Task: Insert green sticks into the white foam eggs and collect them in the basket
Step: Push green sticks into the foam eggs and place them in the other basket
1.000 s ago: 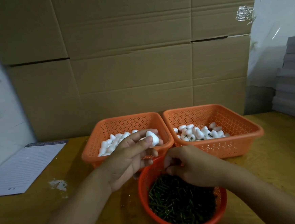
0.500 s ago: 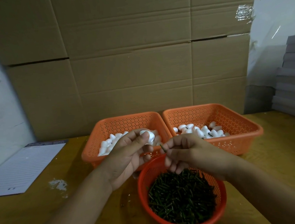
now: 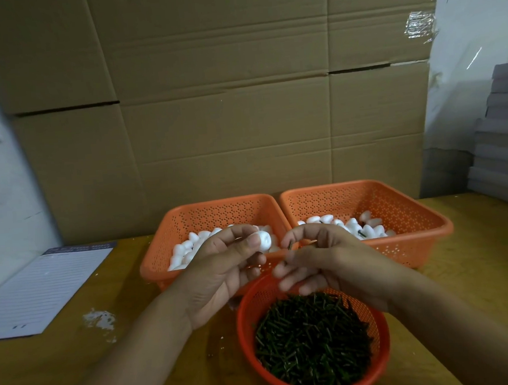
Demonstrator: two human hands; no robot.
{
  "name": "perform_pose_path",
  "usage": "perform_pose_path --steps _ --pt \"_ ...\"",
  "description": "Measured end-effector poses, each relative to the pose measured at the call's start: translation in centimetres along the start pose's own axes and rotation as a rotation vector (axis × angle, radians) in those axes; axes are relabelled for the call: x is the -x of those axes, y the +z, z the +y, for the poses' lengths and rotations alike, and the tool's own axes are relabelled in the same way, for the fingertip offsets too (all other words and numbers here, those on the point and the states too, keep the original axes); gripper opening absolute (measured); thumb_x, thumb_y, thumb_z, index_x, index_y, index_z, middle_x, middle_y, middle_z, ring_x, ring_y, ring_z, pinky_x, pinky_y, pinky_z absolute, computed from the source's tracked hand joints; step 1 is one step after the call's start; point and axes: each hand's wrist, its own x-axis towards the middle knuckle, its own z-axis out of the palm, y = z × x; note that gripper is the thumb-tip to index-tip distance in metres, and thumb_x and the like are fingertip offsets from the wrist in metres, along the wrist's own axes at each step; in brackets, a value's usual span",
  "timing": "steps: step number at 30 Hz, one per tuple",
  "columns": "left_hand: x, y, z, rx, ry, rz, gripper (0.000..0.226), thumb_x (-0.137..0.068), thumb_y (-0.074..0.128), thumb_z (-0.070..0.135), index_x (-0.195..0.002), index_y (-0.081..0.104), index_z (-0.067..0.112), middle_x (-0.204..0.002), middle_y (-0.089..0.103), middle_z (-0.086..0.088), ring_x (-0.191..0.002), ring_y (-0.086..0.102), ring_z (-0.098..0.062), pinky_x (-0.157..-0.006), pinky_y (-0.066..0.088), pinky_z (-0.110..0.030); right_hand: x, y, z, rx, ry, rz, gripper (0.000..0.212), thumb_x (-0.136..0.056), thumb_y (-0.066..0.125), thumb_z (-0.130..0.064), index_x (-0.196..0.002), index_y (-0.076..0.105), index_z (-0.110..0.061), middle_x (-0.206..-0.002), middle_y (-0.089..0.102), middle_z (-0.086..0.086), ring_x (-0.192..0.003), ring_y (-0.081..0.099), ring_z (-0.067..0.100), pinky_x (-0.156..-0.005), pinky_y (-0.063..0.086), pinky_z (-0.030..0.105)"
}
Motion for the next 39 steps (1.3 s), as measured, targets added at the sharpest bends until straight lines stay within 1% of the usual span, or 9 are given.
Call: perform_pose_path --steps 3,8,11,17,21,24,29,35,39 --pt "0.0 0.0 -0.1 0.018 0.002 0.022 0.038 -0.067 0.085 0.021 -0.101 0.069 0.014 -0.098 0.072 -0.007 -0.077 0.067 -0.011 -0.065 0.056 -0.023 -0.2 0.2 0.2 -0.058 -0.055 0.110 0.013 -0.078 0.074 -0.025 -0.089 0.072 -0.018 -0.099 0.075 0.019 -0.082 0.075 0.024 -0.056 0.057 0.023" --pt "0.0 0.1 -0.1 0.054 0.026 0.028 0.035 -0.064 0.085 0.010 -0.096 0.072 0.012 -0.102 0.074 -0.011 -0.082 0.072 -0.017 -0.071 0.059 -0.025 -0.6 0.3 0.6 -0.124 -0.103 0.214 0.014 -0.079 0.072 -0.021 -0.087 0.081 -0.014 -0.091 0.077 0.010 -0.073 0.070 0.009 -0.056 0.054 0.018" --pt "0.0 0.0 -0.1 0.048 0.030 0.029 0.037 -0.066 0.085 0.008 -0.101 0.072 0.011 -0.114 0.072 -0.016 -0.089 0.073 -0.020 -0.074 0.059 -0.025 -0.7 0.2 0.5 -0.189 -0.113 0.241 0.016 -0.081 0.068 -0.015 -0.090 0.080 -0.008 -0.090 0.075 0.014 -0.072 0.070 0.010 -0.058 0.056 0.018" --pt "0.1 0.0 0.0 0.014 0.033 0.031 0.041 -0.080 0.075 0.005 -0.120 0.071 0.012 -0.113 0.071 -0.017 -0.095 0.072 -0.020 -0.078 0.058 -0.026 -0.8 0.0 0.5 -0.216 -0.133 0.288 0.014 -0.086 0.065 -0.006 -0.094 0.075 -0.002 -0.085 0.073 0.016 -0.069 0.068 0.012 -0.059 0.056 0.019" --pt "0.3 0.3 0.0 -0.115 0.049 0.031 0.034 -0.081 0.073 0.018 -0.114 0.075 0.021 -0.097 0.070 -0.009 -0.091 0.068 -0.013 -0.077 0.056 -0.024 -0.6 0.1 0.4 -0.170 -0.134 0.308 0.014 -0.083 0.069 -0.012 -0.092 0.078 -0.008 -0.087 0.075 0.013 -0.070 0.069 0.011 -0.058 0.055 0.019" --pt "0.3 0.4 -0.1 -0.134 0.066 0.032 0.031 -0.078 0.074 0.016 -0.108 0.077 0.024 -0.104 0.073 -0.008 -0.092 0.068 -0.012 -0.075 0.055 -0.024 -0.6 0.2 0.4 -0.160 -0.141 0.317 0.024 -0.078 0.071 -0.014 -0.099 0.077 -0.005 -0.081 0.073 0.010 -0.069 0.069 0.012 -0.059 0.054 0.019" --pt "0.2 0.2 -0.2 -0.105 0.100 -0.017 0.030 -0.082 0.070 0.004 -0.107 0.077 0.018 -0.119 0.072 -0.010 -0.105 0.070 -0.020 -0.082 0.056 -0.026 -0.3 0.8 0.3 -0.056 -0.184 0.357 0.011 -0.087 0.068 0.001 -0.093 0.076 -0.004 -0.070 0.069 0.009 -0.062 0.065 0.011 -0.061 0.054 0.019" --pt "0.1 0.1 -0.3 -0.111 0.111 -0.014 0.030 -0.080 0.071 0.002 -0.107 0.076 0.017 -0.126 0.069 -0.012 -0.115 0.067 -0.026 -0.085 0.056 -0.027 -0.1 1.3 0.0 0.228 -0.303 0.415 0.007 -0.087 0.071 -0.001 -0.088 0.075 -0.006 -0.065 0.070 0.010 -0.057 0.064 0.014 -0.057 0.055 0.022" --pt "0.1 0.1 -0.3 -0.129 0.122 -0.032 0.031 -0.081 0.070 0.000 -0.110 0.075 0.013 -0.127 0.068 -0.014 -0.115 0.067 -0.026 -0.088 0.055 -0.028 0.0 1.2 0.2 0.398 -0.384 0.422 0.013 -0.092 0.064 0.001 -0.096 0.075 -0.006 -0.066 0.072 -0.002 -0.060 0.066 0.007 -0.058 0.054 0.019"
